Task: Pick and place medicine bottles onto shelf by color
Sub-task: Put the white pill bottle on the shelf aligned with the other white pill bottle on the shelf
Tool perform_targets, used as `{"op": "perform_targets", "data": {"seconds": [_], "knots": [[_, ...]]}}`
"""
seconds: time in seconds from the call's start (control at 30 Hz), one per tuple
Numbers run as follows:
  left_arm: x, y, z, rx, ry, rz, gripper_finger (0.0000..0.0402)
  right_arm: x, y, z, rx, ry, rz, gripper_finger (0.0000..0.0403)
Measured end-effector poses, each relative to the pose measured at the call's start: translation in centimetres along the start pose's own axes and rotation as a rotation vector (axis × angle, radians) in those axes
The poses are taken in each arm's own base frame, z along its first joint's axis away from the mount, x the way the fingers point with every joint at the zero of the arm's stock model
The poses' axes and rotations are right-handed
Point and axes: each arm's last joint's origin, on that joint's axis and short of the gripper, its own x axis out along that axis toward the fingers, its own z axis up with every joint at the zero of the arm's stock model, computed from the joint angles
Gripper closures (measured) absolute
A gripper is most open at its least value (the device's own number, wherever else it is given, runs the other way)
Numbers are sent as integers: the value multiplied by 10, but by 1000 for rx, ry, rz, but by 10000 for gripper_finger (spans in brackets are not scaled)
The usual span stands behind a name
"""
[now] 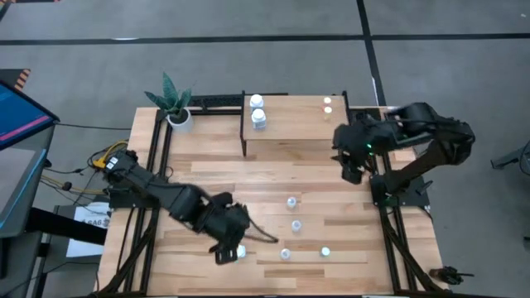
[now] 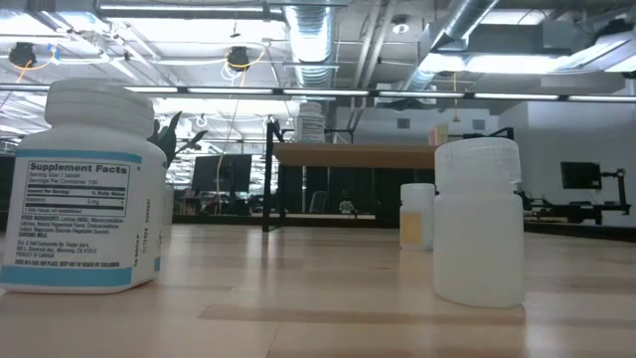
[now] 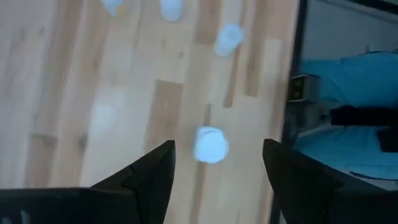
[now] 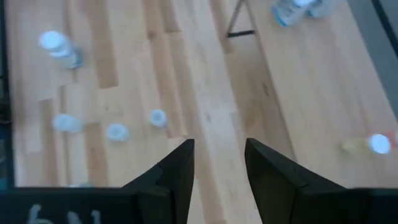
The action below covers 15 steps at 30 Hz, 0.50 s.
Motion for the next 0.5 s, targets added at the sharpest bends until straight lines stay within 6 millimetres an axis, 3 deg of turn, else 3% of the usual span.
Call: {"op": "perform_targets", "data": {"seconds": [0.3,0.5], "knots": [[-4,-23,-21,9,-165,143,173,-12,27,-11,-105,-16,93,240],[18,-31,-35,5,-189,157,173,-12,38,-14,-153,-10,121,240]]}}
